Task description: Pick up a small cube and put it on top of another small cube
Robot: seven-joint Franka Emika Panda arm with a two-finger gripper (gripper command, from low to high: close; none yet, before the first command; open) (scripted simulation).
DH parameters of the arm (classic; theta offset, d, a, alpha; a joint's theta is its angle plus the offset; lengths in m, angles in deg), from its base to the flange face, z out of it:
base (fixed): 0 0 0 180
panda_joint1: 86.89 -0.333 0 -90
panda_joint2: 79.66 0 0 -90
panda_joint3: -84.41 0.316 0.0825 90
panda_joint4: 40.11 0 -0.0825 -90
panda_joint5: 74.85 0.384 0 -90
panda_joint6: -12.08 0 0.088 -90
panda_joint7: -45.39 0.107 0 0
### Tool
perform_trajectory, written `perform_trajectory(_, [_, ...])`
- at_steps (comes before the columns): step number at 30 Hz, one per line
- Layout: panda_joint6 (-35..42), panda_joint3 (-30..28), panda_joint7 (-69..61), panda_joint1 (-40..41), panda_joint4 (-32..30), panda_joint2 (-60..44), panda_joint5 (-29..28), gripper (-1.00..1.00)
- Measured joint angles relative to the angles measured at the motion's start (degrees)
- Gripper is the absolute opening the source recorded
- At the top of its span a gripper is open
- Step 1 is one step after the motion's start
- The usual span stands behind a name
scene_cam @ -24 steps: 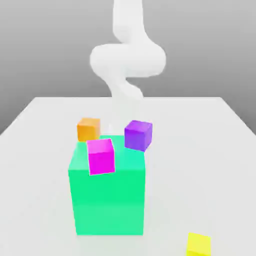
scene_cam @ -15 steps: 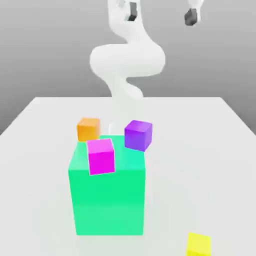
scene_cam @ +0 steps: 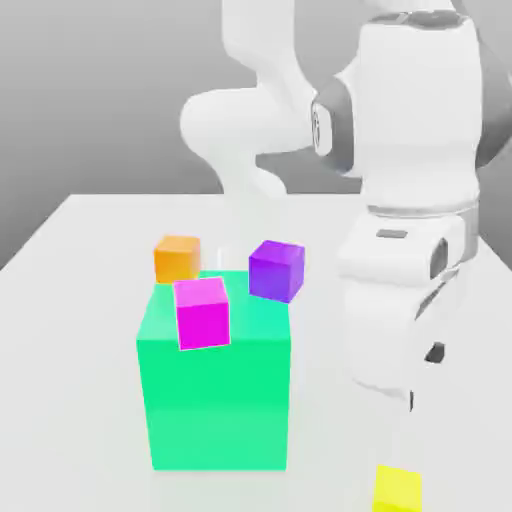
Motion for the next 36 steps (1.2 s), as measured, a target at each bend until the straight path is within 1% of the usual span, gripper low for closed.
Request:
perform_trajectory(4, [-2.8, 1.0, -5.1, -0.7, -0.2, -8.1, -3.1, 0.0])
perform_trajectory(8, [-8.5, 1.3, -6.2, -0.8, 1.1, -16.4, -3.8, 0.0])
perform_trajectory(9, [-10.1, 1.4, -6.3, -0.8, 1.5, -18.3, -3.7, -1.0])
perform_trajectory(15, [-10.7, 1.4, -6.3, -0.7, 1.7, -19.3, -3.7, -1.0])
perform_trajectory(17, [-9.2, 1.4, -6.3, -0.8, 1.3, -17.4, -3.8, -1.0])
perform_trajectory(20, [-4.8, 1.3, -6.2, -0.9, 0.1, -11.8, -3.9, -1.0])
perform_trajectory(28, [6.8, 0.1, 0.2, 0.7, -4.8, 4.3, 0.1, -1.0])
perform_trajectory(36, [18.1, -0.5, 10.9, 3.7, -10.0, 20.8, -0.3, -1.0])
